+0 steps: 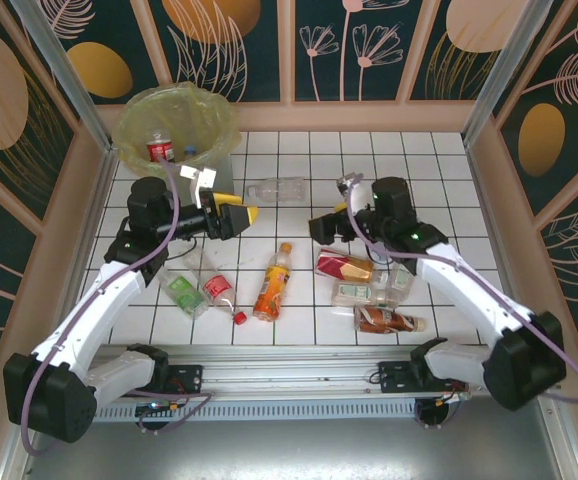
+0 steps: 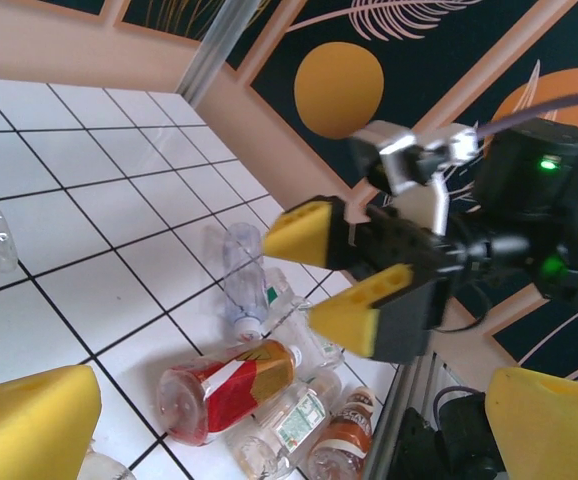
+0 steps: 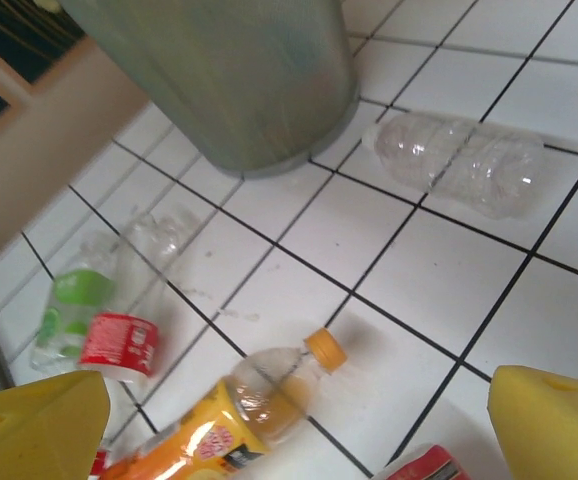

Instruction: Put the plastic bottles in the bin

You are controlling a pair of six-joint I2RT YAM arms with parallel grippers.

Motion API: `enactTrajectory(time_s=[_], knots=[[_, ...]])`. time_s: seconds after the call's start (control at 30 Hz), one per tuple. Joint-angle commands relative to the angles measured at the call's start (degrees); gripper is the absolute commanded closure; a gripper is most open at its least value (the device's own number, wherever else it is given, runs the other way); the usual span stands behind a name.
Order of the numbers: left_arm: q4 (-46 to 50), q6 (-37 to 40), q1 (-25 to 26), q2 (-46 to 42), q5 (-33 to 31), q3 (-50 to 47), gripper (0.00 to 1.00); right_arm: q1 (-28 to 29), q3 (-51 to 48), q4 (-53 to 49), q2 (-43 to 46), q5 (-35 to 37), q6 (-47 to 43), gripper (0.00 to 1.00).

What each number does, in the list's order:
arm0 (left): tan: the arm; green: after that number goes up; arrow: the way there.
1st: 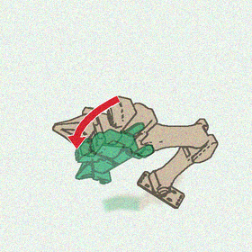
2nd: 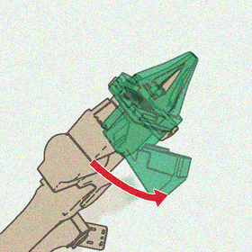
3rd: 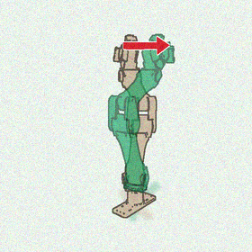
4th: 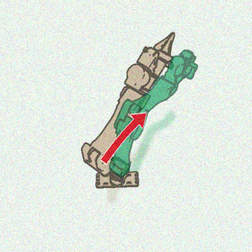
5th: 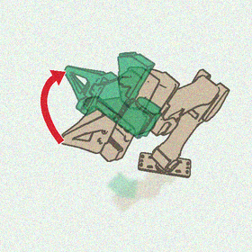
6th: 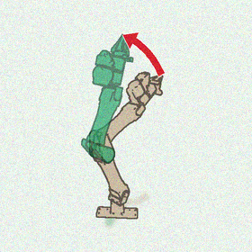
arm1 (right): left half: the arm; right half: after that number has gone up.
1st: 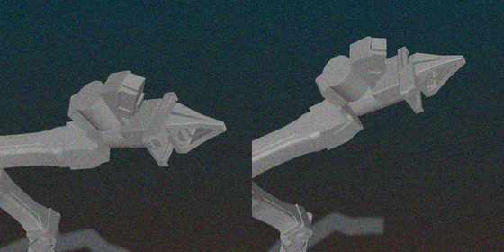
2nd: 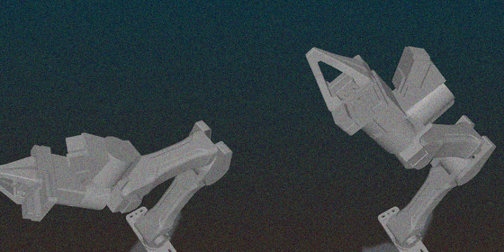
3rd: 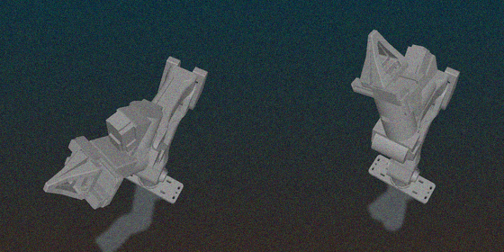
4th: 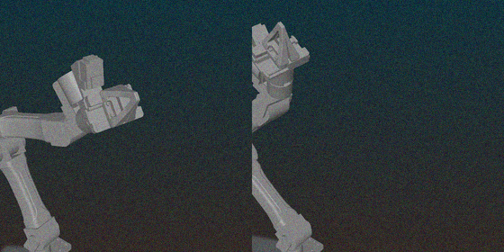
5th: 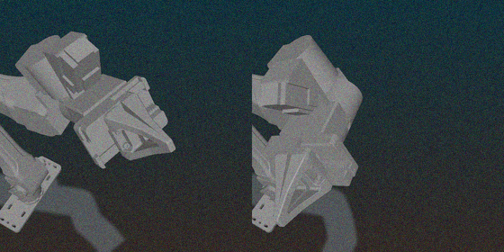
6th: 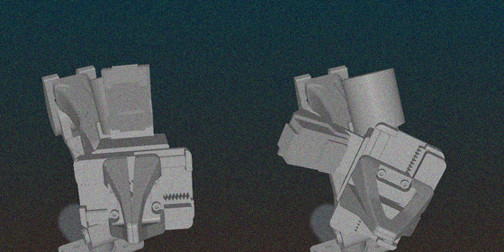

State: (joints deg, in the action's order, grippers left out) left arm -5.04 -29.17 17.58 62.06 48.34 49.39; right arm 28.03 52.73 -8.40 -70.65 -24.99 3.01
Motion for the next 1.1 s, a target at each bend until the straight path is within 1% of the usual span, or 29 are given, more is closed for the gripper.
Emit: enactTrajectory(time_s=[0.0,0.37,0.47,0.63,0.87,1.07], knots=[[-3.31,1.26,0.25,-1.15,1.62,-0.42,0.01,0.09,5.97,1.01,-5.97,0.72,-7.19,0.01],[-3.14,1.69,0.30,0.32,1.67,-0.60,0.01,-0.08,25.45,-4.67,-31.56,6.32,-16.18,0.01],[-2.58,2.07,0.41,0.52,1.55,-0.50,0.01,-0.08,31.16,-6.91,-37.40,7.95,-18.58,0.01],[-0.88,2.65,0.48,0.73,1.47,-0.15,0.01,-0.15,38.01,-8.32,-44.20,11.58,-22.29,0.01],[0.47,3.78,0.54,1.60,1.59,0.28,0.01,-0.71,52.17,-16.54,-54.46,10.87,-26.11,0.01],[0.31,3.83,0.61,2.43,1.61,-0.23,0.01,-0.61,60.00,-19.45,-60.87,7.98,-26.05,0.01]])
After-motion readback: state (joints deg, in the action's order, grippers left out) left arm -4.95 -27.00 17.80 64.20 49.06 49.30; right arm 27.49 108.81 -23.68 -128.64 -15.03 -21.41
